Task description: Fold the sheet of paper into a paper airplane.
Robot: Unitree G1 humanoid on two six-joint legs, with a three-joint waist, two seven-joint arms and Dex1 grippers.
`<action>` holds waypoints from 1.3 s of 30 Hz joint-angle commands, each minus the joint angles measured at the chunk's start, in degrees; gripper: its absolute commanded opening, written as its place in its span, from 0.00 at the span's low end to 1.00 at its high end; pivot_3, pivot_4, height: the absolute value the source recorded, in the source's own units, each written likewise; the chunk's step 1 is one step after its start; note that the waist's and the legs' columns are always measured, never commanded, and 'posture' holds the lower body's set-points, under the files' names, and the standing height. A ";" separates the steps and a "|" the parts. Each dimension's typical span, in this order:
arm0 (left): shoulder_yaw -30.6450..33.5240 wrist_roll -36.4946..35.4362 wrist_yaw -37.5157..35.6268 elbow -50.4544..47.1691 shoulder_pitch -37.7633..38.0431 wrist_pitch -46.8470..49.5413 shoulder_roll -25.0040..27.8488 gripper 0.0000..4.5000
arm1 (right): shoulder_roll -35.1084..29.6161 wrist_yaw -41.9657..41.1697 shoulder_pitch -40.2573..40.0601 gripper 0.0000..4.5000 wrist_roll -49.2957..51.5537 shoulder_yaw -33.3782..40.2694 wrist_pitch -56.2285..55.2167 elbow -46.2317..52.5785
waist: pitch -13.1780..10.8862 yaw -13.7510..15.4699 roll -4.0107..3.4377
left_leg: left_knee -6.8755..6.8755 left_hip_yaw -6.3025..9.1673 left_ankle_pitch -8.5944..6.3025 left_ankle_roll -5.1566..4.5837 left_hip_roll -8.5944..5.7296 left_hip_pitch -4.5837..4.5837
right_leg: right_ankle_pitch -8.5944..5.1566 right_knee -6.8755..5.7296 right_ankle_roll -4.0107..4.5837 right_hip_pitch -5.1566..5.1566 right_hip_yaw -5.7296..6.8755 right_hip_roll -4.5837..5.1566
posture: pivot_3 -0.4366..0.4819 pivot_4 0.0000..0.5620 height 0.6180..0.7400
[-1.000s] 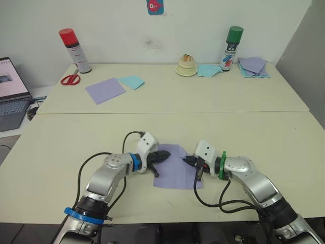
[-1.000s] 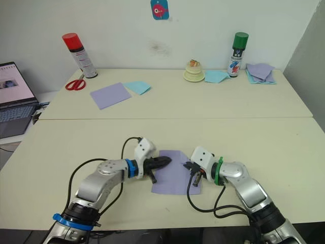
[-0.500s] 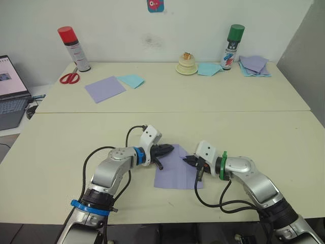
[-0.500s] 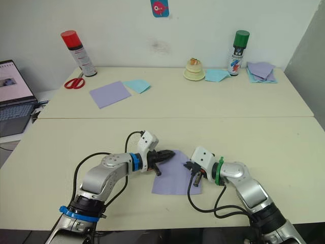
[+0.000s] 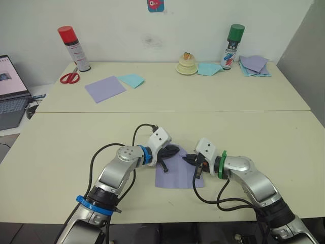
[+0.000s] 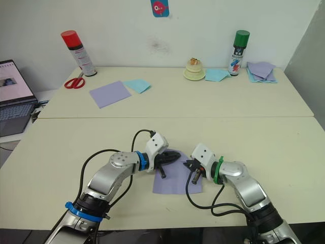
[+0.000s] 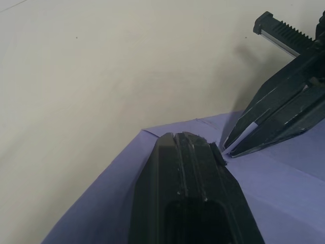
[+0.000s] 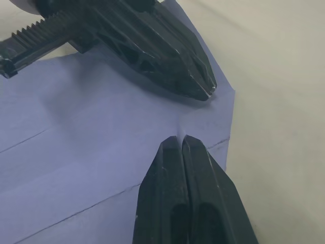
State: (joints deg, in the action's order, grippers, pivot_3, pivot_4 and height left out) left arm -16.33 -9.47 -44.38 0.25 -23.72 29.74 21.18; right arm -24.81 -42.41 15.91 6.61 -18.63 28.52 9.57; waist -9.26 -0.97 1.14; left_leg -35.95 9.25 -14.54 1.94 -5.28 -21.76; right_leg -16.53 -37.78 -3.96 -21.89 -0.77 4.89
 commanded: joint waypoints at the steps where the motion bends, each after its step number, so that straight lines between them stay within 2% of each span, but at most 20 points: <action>1: -0.84 0.99 0.06 0.51 -1.82 -1.55 -0.98 0.00 | -1.16 0.26 -0.54 0.00 -1.57 -0.63 0.73 -0.22 | 0.00 0.00 0.00 | -0.01 -0.01 0.00 0.00 0.00 -0.02 | 0.00 0.00 0.01 -0.02 -0.01 0.00 | 0.48 0.27 1.00; 10: -3.09 3.25 -0.79 3.38 -3.88 -3.66 -2.09 0.00 | -1.37 -0.10 -0.74 0.00 -1.66 -0.97 0.86 0.26 | 0.00 0.06 0.00 | -0.01 -0.01 0.00 0.01 -0.02 -0.07 | 0.03 0.00 0.04 -0.08 -0.01 0.01 | 0.48 0.27 1.00; 19: -8.41 9.93 -1.89 10.18 -7.17 -7.13 -1.40 0.00 | -1.72 -2.34 -0.21 0.00 -0.84 -1.91 1.35 0.39 | 0.01 0.23 0.01 | -0.03 -0.03 0.01 0.01 -0.03 -0.06 | 0.04 -0.01 0.03 -0.06 0.00 -0.02 | 0.48 0.27 1.00; 23: -9.95 12.01 -2.59 11.16 -7.03 -8.62 -0.89 0.00 | -2.60 -5.78 0.06 0.21 2.49 -1.43 5.68 1.95 | 0.03 0.46 0.02 | -0.03 -0.02 0.00 0.01 -0.04 -0.03 | 0.04 0.00 0.03 0.00 0.02 -0.03 | 0.48 0.27 1.00; 26: -9.75 12.27 -2.67 11.52 -6.97 -9.17 -1.19 0.00 | -4.36 -9.70 -0.54 0.44 8.14 -0.24 12.76 4.89 | 0.05 0.54 0.02 | -0.04 -0.01 0.00 0.00 -0.04 -0.01 | 0.04 0.00 0.02 0.05 0.03 -0.03 | 0.48 0.27 1.00; 29: -9.65 12.41 -2.84 12.07 -6.98 -9.99 -1.43 0.00 | -7.15 -12.58 -1.20 0.36 12.09 1.20 16.01 7.41 | 0.05 0.76 0.03 | -0.07 0.02 -0.01 -0.01 -0.06 -0.03 | 0.04 0.01 0.03 0.09 0.08 -0.02 | 0.48 0.27 1.00; 33: -9.55 12.23 -3.20 12.78 -6.85 -11.03 -1.77 0.00 | -6.96 -12.97 -0.49 0.03 18.02 7.10 17.70 8.60 | 0.04 0.80 0.04 | -0.08 0.02 -0.01 -0.02 -0.05 -0.03 | 0.04 0.02 0.02 0.10 0.11 0.00 | 0.48 0.27 1.00; 34: -9.42 12.08 -3.26 12.93 -6.82 -11.20 -1.88 0.00 | -6.31 -12.41 0.02 0.01 19.63 9.01 18.37 8.68 | 0.04 0.79 0.04 | -0.08 0.03 -0.01 -0.02 -0.05 -0.04 | 0.04 0.02 0.02 0.10 0.12 0.01 | 0.48 0.27 1.00; 39: -9.28 12.36 -3.27 13.86 -6.62 -12.44 -1.89 0.00 | -3.33 -7.95 2.35 0.01 20.97 12.57 18.63 6.29 | 0.04 0.81 0.04 | -0.10 0.03 -0.01 -0.02 -0.05 -0.04 | 0.05 0.01 0.00 0.10 0.12 0.02 | 0.48 0.27 1.00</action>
State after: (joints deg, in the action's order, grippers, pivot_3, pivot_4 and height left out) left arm -24.32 1.05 -47.19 11.63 -31.75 16.70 19.10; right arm -28.69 -51.66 17.86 26.26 -7.19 47.09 15.61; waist -9.21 -0.15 1.17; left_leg -36.04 9.28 -14.55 1.92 -5.33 -21.80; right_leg -16.48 -37.77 -3.96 -21.79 -0.64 4.90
